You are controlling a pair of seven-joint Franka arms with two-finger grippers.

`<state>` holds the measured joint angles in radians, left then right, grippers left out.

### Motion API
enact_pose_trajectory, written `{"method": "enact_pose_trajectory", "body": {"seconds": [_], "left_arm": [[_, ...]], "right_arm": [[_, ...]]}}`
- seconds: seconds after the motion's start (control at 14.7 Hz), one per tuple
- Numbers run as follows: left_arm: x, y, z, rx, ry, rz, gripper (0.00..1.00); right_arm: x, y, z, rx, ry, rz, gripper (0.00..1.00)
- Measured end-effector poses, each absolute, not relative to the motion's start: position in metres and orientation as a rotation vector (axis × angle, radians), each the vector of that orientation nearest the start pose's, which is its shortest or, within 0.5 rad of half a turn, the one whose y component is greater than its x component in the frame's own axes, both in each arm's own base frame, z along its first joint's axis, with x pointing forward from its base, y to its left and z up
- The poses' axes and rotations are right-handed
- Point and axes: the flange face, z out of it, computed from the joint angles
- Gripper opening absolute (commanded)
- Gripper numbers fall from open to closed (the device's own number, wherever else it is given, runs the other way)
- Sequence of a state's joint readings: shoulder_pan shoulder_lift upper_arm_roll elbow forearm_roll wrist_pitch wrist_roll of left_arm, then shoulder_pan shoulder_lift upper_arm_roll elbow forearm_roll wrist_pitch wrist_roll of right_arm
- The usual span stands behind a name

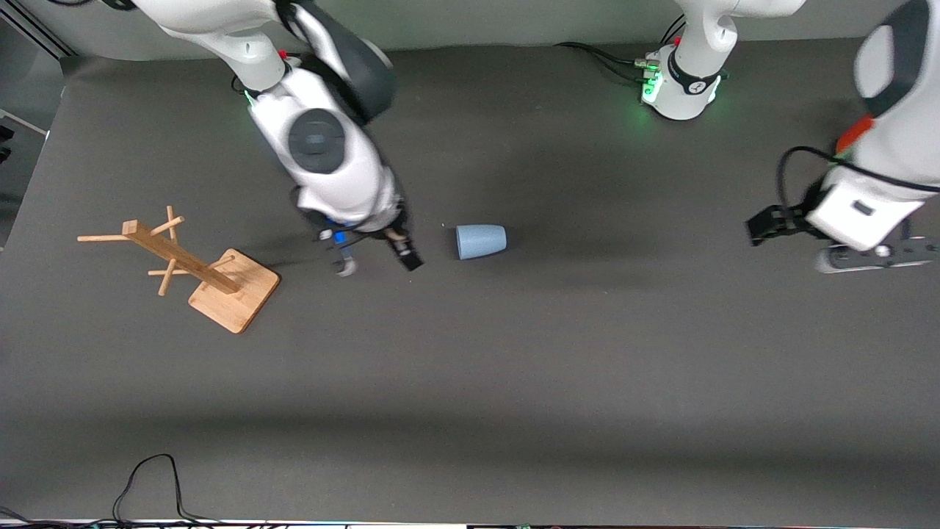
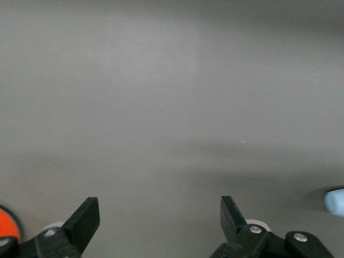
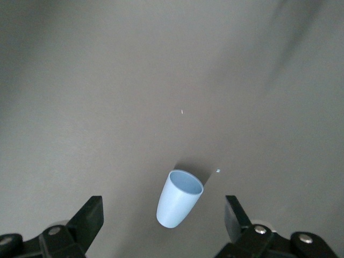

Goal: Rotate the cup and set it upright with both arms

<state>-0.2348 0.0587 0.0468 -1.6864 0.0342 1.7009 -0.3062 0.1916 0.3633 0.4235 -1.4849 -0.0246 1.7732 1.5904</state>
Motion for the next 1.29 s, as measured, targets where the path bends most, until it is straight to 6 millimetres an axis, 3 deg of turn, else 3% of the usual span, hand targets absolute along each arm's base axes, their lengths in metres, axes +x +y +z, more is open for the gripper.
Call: {"method": "enact_pose_trajectory", "body": {"seconds": [0.14, 0.34, 0.48, 0.75, 0.89, 1.09, 1.16, 1.29], "left_arm": [[0.566, -0.170, 0.541, -3.089, -0.204, 0.052, 1.00], [0.563, -0.266, 0.518, -3.061, -0.296, 0.053, 1.00], [0.554, -0.336, 0.493, -3.014, -0.334, 0.029, 1.00], [0.515, -0.477, 0.425, -2.921, -0.356, -0.032, 1.00], [0.498, -0.526, 0.391, -2.892, -0.331, -0.075, 1.00], [0.469, -0.572, 0.334, -2.836, -0.224, -0.114, 1.00], [0.458, -0.583, 0.318, -2.822, -0.185, -0.119, 1.00], [0.432, -0.607, 0.289, -2.790, -0.099, -0.143, 0.99]], "right_arm": [[0.570, 0.294, 0.515, -2.791, 1.332, 0.167, 1.00], [0.573, 0.233, 0.556, -2.890, 1.071, 0.063, 1.00], [0.573, 0.192, 0.574, -2.953, 0.880, 0.005, 1.00], [0.566, 0.097, 0.602, -3.042, 0.521, -0.083, 1.00], [0.558, 0.050, 0.608, -3.064, 0.397, -0.097, 1.00], [0.545, -0.011, 0.601, -3.077, 0.280, -0.073, 1.00], [0.542, -0.017, 0.598, -3.078, 0.268, -0.060, 1.00], [0.541, -0.011, 0.594, -3.081, 0.243, -0.038, 1.00]]}}
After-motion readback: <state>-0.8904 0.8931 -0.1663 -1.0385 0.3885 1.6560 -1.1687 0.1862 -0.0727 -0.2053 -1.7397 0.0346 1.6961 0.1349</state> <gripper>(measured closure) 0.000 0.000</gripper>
